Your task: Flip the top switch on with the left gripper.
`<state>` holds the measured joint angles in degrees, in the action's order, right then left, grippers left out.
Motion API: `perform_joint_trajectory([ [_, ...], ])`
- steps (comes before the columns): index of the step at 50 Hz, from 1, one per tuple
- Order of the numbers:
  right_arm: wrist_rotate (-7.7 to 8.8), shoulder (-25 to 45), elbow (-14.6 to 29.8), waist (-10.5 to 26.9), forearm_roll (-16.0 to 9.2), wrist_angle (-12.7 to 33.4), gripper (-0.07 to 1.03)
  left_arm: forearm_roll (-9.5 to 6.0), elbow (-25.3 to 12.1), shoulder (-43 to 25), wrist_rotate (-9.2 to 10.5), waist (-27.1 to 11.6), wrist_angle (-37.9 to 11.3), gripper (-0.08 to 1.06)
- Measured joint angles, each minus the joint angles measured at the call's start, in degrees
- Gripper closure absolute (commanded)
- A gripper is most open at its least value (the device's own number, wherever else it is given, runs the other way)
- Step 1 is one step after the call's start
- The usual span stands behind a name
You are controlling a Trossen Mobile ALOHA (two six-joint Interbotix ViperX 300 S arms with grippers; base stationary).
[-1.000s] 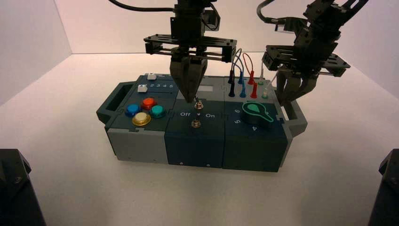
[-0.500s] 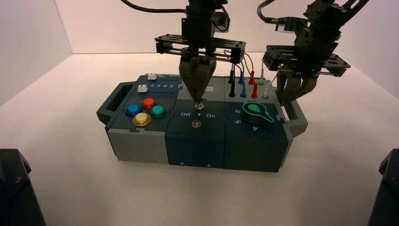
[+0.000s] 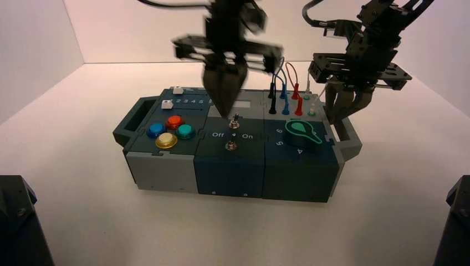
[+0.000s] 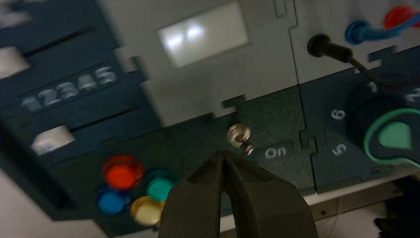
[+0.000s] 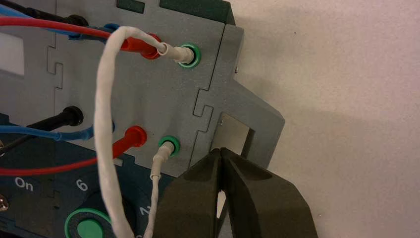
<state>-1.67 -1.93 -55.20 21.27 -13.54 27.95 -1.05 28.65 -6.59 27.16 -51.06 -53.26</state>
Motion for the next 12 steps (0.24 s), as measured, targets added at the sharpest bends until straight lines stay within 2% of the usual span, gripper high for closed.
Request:
perform_joint_trajectory([
  [5, 0.0, 0.0, -0.1, 0.0, 0.0, 0.2, 0.99, 0.18, 3.3, 5.3, 0.62, 1.2, 2.2, 1.01],
  [12, 0.0, 0.0, 0.0, 0.0, 0.0, 0.2, 0.99, 0.18, 5.4, 7.9, 0.7, 1.3, 2.8, 1.01],
])
